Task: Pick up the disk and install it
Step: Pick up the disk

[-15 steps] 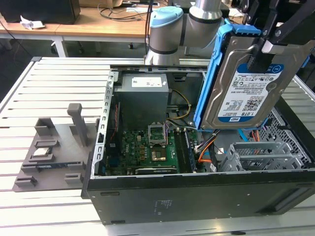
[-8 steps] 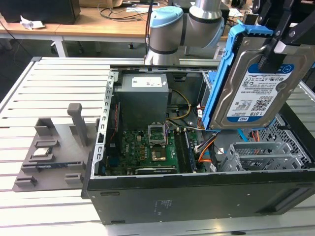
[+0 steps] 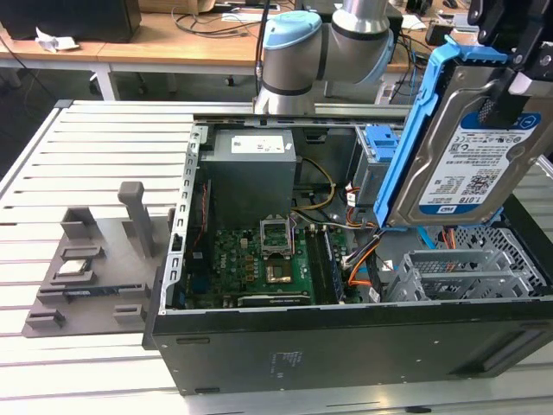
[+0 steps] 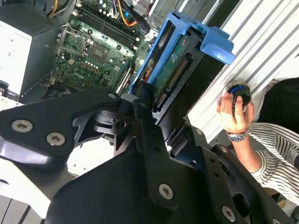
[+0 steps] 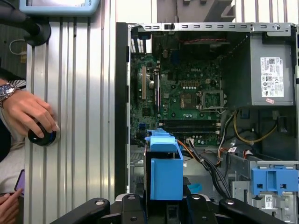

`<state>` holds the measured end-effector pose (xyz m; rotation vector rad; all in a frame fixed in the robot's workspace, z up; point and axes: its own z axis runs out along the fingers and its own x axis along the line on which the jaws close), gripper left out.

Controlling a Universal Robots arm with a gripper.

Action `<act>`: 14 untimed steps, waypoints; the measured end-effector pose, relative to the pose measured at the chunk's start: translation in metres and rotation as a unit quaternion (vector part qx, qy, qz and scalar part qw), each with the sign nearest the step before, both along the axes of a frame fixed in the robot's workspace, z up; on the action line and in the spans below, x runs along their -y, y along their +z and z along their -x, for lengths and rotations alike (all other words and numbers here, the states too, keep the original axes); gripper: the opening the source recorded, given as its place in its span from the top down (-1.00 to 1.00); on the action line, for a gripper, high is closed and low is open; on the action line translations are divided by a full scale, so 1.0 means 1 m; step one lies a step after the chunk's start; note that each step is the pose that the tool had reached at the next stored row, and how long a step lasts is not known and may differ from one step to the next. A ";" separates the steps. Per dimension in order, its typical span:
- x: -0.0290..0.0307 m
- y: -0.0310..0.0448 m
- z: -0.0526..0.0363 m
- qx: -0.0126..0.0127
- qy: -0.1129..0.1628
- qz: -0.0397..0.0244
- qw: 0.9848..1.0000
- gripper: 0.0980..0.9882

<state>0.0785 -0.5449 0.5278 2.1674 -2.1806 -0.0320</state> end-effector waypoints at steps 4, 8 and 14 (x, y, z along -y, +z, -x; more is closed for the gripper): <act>0.0000 0.0000 -0.0095 0.000 0.000 0.000 1.000 0.41; 0.0000 0.0000 -0.0172 0.000 0.000 0.000 1.000 0.41; -0.0001 -0.0012 -0.0286 0.000 0.000 0.000 1.000 0.41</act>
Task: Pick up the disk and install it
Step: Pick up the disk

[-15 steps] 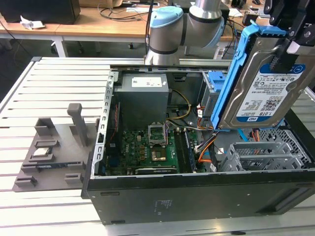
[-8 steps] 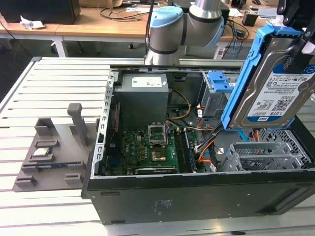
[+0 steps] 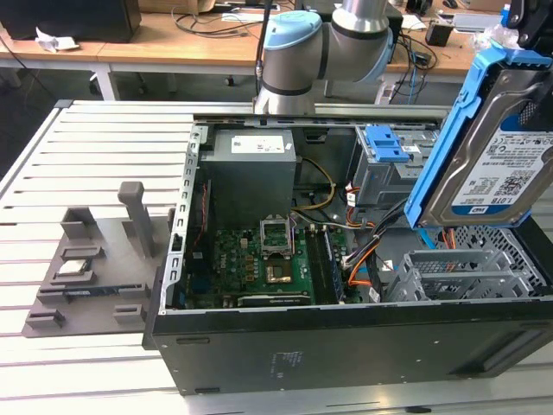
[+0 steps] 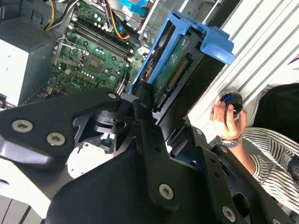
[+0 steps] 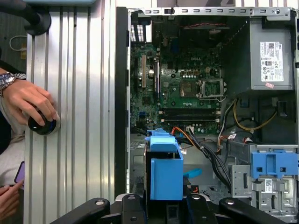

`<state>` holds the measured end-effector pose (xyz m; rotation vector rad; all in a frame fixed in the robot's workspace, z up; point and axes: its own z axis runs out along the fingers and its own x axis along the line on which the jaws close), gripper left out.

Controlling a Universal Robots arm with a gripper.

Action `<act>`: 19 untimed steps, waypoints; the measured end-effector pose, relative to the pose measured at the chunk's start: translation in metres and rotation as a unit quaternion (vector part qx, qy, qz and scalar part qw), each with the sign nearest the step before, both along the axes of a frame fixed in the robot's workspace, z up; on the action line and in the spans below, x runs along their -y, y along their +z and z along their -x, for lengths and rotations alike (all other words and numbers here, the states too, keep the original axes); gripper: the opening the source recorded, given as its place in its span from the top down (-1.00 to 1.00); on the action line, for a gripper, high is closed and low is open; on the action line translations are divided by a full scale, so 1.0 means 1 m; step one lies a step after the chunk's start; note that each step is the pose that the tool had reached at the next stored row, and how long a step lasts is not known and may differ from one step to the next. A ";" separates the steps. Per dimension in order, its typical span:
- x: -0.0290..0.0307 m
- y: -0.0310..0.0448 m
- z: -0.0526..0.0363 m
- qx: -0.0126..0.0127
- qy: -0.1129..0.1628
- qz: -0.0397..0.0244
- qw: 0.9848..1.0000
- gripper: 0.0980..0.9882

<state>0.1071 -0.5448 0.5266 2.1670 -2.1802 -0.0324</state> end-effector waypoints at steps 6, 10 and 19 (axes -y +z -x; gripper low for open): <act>0.0001 -0.0087 -0.0049 -0.001 0.000 0.000 1.000 0.41; 0.0000 -0.0171 -0.0083 -0.002 0.000 0.000 1.000 0.41; 0.0001 -0.0274 -0.0224 -0.003 0.000 0.000 1.000 0.41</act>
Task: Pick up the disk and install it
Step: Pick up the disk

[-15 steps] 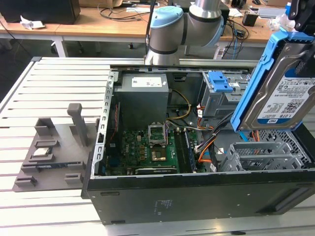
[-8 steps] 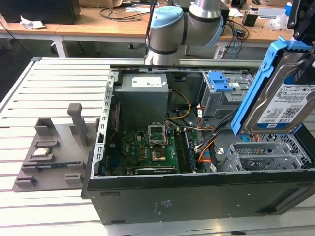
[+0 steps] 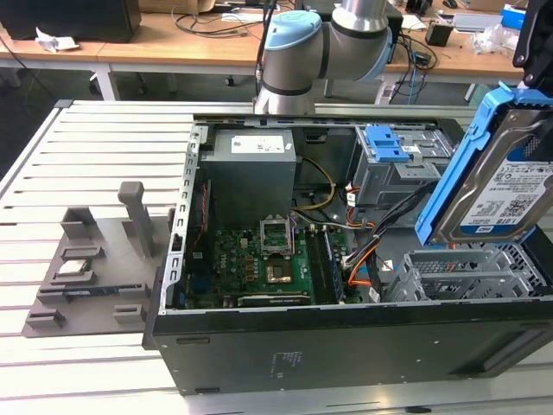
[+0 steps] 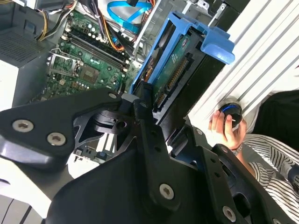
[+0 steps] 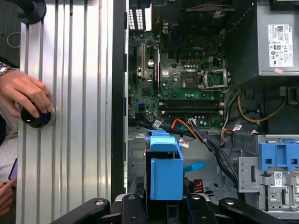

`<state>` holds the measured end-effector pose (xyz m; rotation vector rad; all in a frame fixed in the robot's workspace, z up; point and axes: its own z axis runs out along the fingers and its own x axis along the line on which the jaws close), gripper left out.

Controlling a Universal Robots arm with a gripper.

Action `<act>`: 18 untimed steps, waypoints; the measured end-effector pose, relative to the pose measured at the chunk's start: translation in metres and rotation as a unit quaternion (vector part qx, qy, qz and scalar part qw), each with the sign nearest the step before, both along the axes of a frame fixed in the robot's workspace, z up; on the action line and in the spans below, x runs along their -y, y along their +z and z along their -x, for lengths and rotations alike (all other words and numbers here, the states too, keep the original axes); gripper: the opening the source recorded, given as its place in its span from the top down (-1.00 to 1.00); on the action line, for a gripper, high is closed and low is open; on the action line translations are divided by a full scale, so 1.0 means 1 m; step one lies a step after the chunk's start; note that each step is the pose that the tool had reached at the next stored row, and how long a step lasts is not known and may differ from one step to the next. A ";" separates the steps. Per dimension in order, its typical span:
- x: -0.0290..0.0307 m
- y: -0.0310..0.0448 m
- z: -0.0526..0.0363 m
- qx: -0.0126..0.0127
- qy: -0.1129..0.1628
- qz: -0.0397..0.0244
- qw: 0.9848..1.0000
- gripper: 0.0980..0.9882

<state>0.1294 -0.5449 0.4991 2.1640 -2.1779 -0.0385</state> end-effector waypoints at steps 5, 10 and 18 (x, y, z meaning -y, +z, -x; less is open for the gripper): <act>0.0000 -0.0027 -0.0058 0.000 0.000 0.000 1.000 0.41; 0.0000 -0.0058 -0.0099 0.000 0.000 0.000 1.000 0.41; 0.0000 -0.0119 -0.0145 0.000 0.000 0.000 1.000 0.41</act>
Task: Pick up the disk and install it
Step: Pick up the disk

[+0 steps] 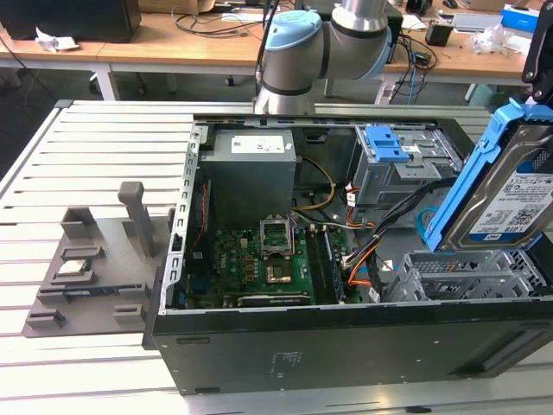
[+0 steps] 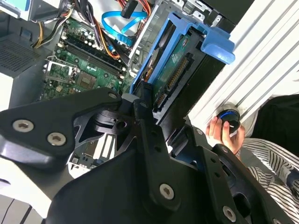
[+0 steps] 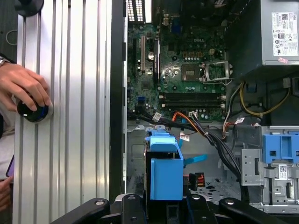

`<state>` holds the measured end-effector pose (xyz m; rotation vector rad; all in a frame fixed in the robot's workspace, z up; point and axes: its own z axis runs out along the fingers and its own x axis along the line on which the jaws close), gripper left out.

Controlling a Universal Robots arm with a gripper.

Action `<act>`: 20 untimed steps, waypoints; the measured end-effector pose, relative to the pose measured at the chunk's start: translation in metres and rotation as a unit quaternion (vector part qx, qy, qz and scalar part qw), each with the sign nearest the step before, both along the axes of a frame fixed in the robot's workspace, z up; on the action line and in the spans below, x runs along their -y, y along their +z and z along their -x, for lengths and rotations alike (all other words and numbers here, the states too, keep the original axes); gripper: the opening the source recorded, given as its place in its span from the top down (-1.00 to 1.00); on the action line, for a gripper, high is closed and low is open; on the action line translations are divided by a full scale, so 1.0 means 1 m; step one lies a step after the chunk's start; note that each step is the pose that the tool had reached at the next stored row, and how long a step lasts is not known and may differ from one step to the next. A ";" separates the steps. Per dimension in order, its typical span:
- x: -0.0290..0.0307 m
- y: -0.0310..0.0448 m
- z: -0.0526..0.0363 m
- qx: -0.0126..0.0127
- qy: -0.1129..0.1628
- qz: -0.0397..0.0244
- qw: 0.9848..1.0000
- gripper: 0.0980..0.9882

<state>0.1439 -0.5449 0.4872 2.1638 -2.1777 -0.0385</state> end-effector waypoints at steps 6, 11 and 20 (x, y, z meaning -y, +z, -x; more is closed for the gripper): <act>0.0000 -0.0082 -0.0022 0.000 0.000 0.000 1.000 0.41; 0.0000 -0.0154 -0.0030 0.000 0.000 0.000 1.000 0.41; 0.0000 -0.0223 -0.0038 0.000 0.000 0.000 1.000 0.41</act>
